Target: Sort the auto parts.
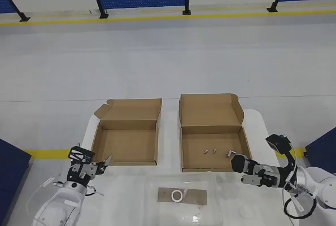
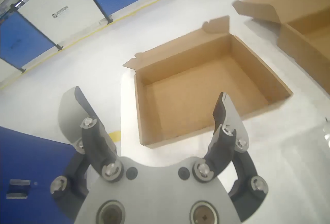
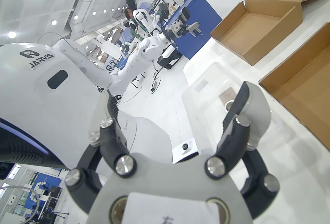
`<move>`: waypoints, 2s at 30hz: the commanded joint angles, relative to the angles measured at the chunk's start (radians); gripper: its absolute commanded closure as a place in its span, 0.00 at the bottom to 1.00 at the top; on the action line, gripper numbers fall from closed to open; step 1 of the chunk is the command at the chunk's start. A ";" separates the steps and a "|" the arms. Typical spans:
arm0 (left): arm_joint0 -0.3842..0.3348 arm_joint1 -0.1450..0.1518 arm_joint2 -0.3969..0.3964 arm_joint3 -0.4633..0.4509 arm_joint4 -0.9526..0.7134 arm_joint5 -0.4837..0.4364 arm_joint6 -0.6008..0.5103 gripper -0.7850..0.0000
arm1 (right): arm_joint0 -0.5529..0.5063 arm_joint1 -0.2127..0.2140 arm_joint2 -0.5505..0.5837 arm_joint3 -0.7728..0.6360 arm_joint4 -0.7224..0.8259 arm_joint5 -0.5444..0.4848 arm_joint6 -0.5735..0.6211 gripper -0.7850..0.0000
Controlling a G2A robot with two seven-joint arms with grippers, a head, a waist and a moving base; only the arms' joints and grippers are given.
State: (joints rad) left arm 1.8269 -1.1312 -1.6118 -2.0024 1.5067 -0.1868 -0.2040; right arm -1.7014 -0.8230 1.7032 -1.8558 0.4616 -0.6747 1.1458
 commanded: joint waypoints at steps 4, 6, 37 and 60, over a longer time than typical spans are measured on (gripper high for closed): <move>0.012 0.002 -0.003 -0.017 0.015 -0.022 -0.018 0.00 | 0.000 0.000 0.000 0.000 0.001 0.000 0.000 0.00; 0.012 0.002 -0.003 -0.017 0.015 -0.022 -0.018 0.00 | 0.000 0.000 0.000 0.000 0.001 0.000 0.000 0.00; 0.022 0.025 0.105 -0.348 -0.044 -0.475 -0.561 0.00 | 0.000 0.000 0.000 0.000 0.001 0.000 0.000 0.00; -0.265 0.042 0.488 -0.348 -0.369 -0.321 -1.108 0.00 | 0.000 0.000 0.000 0.000 0.001 0.000 0.000 0.00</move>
State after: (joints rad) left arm 1.5624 -1.0894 -1.1239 -2.3500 1.1393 -0.5082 -1.3120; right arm -1.7014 -0.8230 1.7032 -1.8558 0.4616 -0.6747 1.1459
